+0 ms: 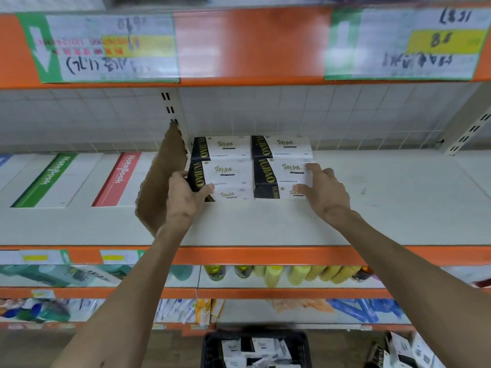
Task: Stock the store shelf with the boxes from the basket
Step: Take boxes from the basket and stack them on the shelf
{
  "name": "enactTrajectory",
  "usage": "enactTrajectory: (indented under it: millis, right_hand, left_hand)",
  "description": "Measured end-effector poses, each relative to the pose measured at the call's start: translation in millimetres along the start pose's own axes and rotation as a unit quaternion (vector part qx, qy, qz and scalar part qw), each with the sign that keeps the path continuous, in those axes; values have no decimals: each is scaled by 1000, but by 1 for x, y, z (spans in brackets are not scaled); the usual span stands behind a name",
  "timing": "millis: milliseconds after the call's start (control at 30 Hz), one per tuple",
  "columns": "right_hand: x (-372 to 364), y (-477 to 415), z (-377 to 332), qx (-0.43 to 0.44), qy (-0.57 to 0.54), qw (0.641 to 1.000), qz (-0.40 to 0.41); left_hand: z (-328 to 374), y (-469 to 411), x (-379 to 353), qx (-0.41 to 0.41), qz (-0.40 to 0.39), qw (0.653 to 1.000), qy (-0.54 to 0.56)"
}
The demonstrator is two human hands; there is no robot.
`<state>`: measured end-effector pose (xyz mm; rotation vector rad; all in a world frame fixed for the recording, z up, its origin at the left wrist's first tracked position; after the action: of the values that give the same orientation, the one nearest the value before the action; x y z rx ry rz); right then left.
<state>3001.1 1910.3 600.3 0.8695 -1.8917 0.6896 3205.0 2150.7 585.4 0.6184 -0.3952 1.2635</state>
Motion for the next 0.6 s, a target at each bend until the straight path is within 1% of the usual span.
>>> enactTrajectory:
  millis: [233, 300, 367, 433, 467, 533, 600]
  right_hand:
    - [-3, -8, 1, -6, -33, 999, -1]
    - [-5, -8, 3, -12, -67, 998, -8]
    - [-2, -3, 6, 2, -116, 993, -18]
    - [4, 6, 8, 33, -174, 984, -3]
    - [7, 13, 12, 29, -200, 979, 4]
    - [7, 31, 24, -32, -228, 973, -2]
    - [5, 52, 33, -82, -221, 972, 0]
  left_hand:
    - [-3, -6, -4, -1, -1, 1000, 1]
    - [-3, -2, -6, 2, -3, 1000, 12]
    - [-4, 5, -7, 18, -7, 1000, 20]
    - [-6, 20, -5, 36, -7, 999, 16]
    - [-8, 30, -4, 35, -8, 999, 9]
    - [-12, 58, -3, 7, -13, 1000, -28]
    - [-16, 90, -1, -29, -19, 998, -57]
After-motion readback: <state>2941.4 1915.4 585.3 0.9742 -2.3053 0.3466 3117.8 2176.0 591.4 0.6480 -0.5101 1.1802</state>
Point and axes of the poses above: each hand's wrist, its own y-axis away from the middle knuckle, its own x-axis out of the back of the hand, z = x × y, the point moved 5 cm from there along -y, towards the middle knuckle, and after that the axes turned 14 degrees about x, right-handed, at the moved point
